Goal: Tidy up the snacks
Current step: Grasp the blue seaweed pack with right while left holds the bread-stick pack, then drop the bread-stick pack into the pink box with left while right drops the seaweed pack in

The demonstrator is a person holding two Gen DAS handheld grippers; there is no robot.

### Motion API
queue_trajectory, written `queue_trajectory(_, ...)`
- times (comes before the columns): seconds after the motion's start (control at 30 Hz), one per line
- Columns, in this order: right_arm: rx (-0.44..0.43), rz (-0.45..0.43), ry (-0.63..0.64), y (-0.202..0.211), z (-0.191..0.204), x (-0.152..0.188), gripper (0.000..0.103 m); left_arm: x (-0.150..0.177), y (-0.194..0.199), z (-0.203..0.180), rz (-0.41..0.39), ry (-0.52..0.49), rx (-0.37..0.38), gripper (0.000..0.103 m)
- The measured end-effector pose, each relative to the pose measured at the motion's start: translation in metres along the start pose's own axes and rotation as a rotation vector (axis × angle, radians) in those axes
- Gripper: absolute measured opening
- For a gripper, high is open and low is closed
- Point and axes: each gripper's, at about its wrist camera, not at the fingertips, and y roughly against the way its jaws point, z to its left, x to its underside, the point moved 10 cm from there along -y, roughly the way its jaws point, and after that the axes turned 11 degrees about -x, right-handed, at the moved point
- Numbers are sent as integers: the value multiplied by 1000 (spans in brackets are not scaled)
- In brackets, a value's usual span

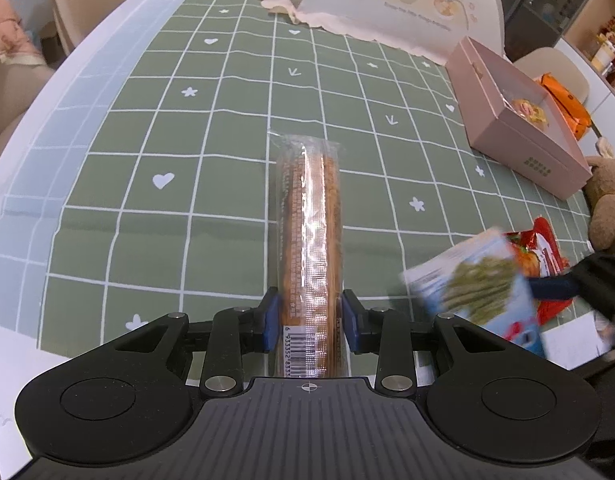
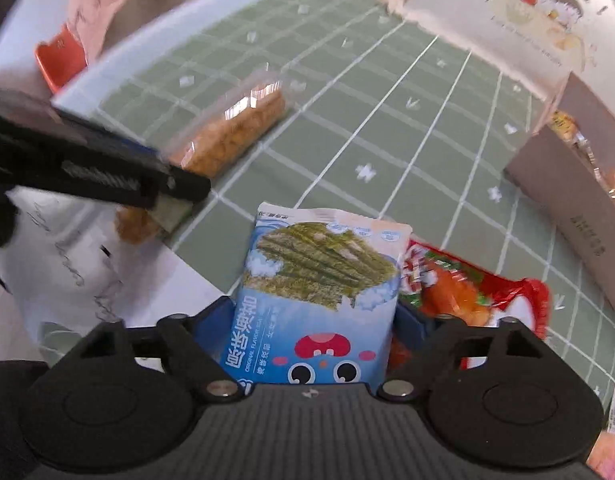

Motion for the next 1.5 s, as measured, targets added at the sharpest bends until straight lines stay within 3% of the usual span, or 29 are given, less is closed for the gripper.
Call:
queue_trajectory(0.1,-17,-92,-57,38,-16,-8,83,-3,-2,-2,-4,-18,-5,37)
queue_trajectory(0.3,82,-189,-189,86,-64,-1,84,-19,-11,-13,-27,-61,-14,35)
queue_trajectory(0.47,154,-230,-303,112,-102,24,84,-33,6,-38,-91,-150,71,33)
queue_trajectory(0.57,202,-257,-361,131,-124,39,84,-70,53,-68,-150,-141,228,33)
queue_trajectory(0.63,229,-284,-389,146,-136,45,84,-111,101,-95,-261,-172,323,33)
queue_trajectory(0.73,263,-326,-409,165,-152,49,84,-175,159,-138,-423,-232,386,33)
queue_trajectory(0.8,281,-346,-416,176,-161,49,84,-209,176,-166,-475,-252,409,34)
queue_trajectory(0.87,293,-365,-418,185,-166,50,84,-239,172,-200,-452,-250,472,34)
queue_trajectory(0.97,311,-379,-414,193,-172,51,84,-257,121,-233,-275,-189,560,35)
queue_trajectory(1.07,333,-380,-434,200,-179,61,84,-249,72,-235,-233,-137,533,35)
queue_trajectory(1.13,339,-381,-464,204,-188,70,85,-232,52,-216,-213,-91,533,35)
queue_trajectory(1.23,303,-414,-512,215,-202,69,85,-187,27,-181,-135,-44,511,35)
queue_trajectory(1.4,231,-532,-479,249,-223,-7,86,-106,3,-150,0,-86,458,35)
queue_trajectory(1.5,217,-554,-490,249,-246,-70,93,-84,9,-153,12,-108,476,35)
